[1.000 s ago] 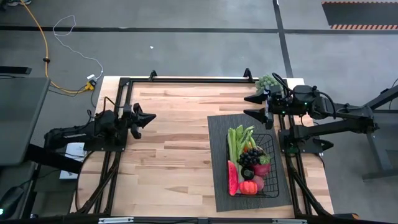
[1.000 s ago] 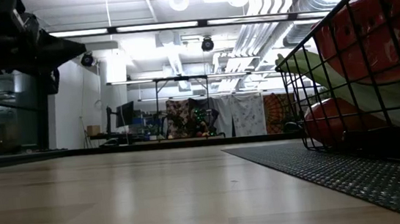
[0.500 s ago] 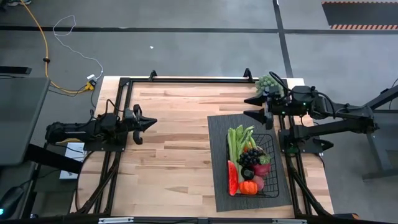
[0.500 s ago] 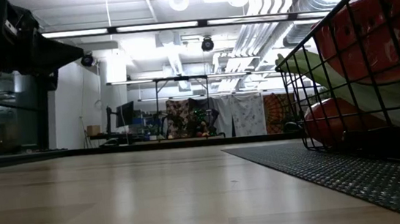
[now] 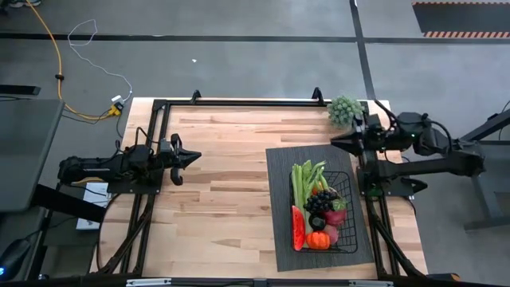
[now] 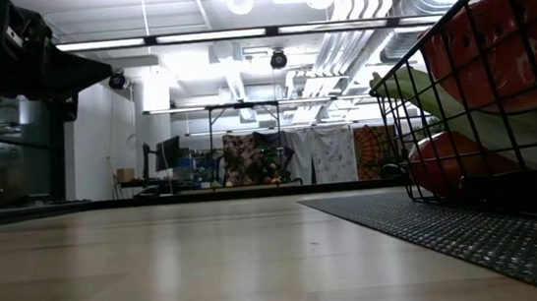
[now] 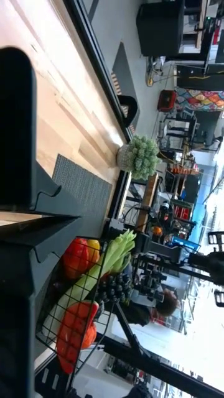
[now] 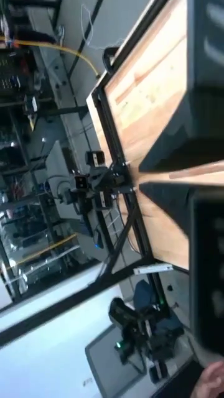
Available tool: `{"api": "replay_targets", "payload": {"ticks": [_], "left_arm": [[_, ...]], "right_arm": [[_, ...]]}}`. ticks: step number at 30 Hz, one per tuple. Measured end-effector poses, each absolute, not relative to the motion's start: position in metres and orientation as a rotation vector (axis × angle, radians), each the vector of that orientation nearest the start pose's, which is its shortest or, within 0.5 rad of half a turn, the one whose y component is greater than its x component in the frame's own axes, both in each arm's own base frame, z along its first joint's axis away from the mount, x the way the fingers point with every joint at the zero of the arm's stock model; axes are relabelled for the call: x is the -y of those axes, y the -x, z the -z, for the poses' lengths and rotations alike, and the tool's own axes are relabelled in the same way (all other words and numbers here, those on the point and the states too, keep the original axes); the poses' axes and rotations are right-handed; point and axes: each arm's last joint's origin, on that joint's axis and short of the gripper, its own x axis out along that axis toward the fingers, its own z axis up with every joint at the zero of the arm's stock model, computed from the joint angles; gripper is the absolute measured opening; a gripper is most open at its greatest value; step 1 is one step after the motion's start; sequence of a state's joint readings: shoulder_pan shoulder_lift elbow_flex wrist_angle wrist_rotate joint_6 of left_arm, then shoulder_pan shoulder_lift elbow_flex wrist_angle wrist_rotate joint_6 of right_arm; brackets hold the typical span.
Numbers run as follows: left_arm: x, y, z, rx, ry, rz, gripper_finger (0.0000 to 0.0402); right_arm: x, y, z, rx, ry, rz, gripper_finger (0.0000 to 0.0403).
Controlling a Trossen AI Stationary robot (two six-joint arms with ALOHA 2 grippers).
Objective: Build produce basket
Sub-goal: Return to Home Position
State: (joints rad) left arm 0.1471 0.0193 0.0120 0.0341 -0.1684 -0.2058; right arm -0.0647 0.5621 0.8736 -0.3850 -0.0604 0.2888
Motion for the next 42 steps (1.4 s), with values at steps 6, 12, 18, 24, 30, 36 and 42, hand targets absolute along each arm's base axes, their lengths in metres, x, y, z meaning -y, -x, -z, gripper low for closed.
{"api": "replay_targets", "payload": {"ticks": [6,12,18,24,30,36,42], "left_arm": [[-0.019,-0.096,-0.169,0.059,0.204,-0.312,0.0003],[-0.019,-0.096,-0.169,0.059,0.204,-0.311,0.0003],[-0.019,-0.096,-0.169,0.059,0.204,-0.311,0.0003],[-0.019,-0.096,-0.17,0.06,0.205,-0.311,0.0003],[-0.019,-0.096,-0.17,0.06,0.205,-0.311,0.0003],[-0.019,-0.096,-0.17,0.06,0.204,-0.311,0.0003],[-0.019,-0.096,-0.17,0.06,0.205,-0.31,0.0003]], "right_arm": [[0.003,-0.09,-0.328,-0.019,-0.322,-0.023,0.002],[0.001,-0.083,-0.28,0.09,-0.331,-0.09,0.0007],[0.001,-0.084,-0.238,0.226,-0.398,-0.154,0.0002],[-0.003,-0.09,-0.206,0.376,-0.454,-0.232,0.0],[-0.008,-0.093,-0.195,0.279,-0.386,-0.181,0.0],[-0.003,-0.097,-0.176,0.108,-0.277,0.036,0.0],[-0.004,-0.098,-0.169,0.027,-0.183,0.009,0.0]]}}
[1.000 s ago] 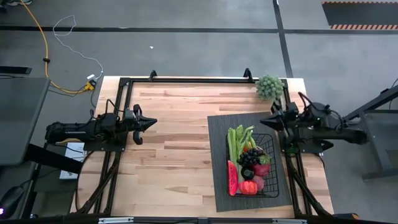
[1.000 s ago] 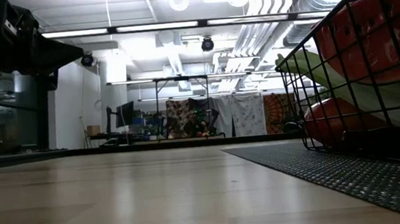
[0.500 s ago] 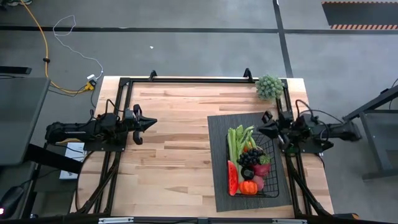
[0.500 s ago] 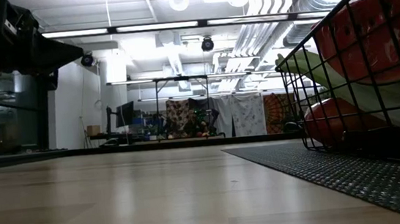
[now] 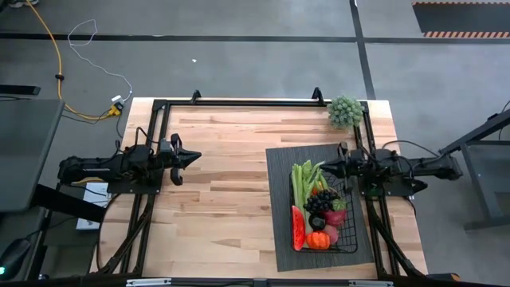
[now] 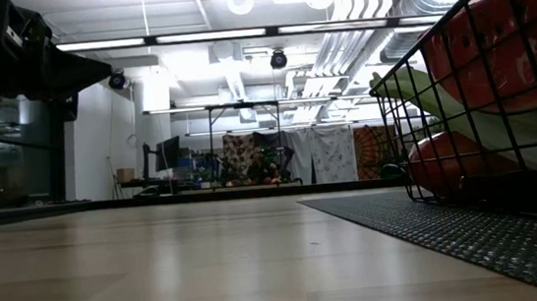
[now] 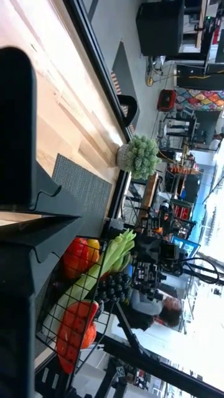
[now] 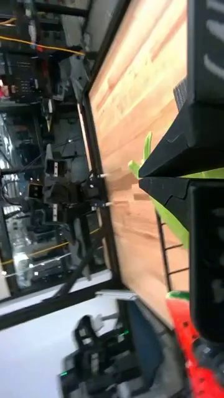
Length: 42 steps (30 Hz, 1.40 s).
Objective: Build produce basket
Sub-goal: Return to Home Position
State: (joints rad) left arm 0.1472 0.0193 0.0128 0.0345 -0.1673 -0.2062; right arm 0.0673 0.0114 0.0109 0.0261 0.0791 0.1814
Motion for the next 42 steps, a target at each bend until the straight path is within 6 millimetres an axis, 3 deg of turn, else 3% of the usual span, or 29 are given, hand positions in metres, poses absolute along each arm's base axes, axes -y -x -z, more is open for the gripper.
{"api": "replay_targets", "payload": {"ticks": [5,20,42], "left_arm": [[-0.0191,-0.0959,-0.1697,0.06,0.205,-0.311,0.0003],[-0.0191,-0.0959,-0.1697,0.06,0.205,-0.31,0.0003],[-0.0191,-0.0959,-0.1697,0.06,0.205,-0.31,0.0003]], "right_arm": [[-0.0044,-0.0981,-0.1681,0.018,-0.101,0.01,0.0],[-0.0044,-0.0981,-0.1679,0.016,-0.386,0.007,0.0],[-0.0044,-0.0981,-0.1679,0.015,-0.42,0.007,0.0]]}}
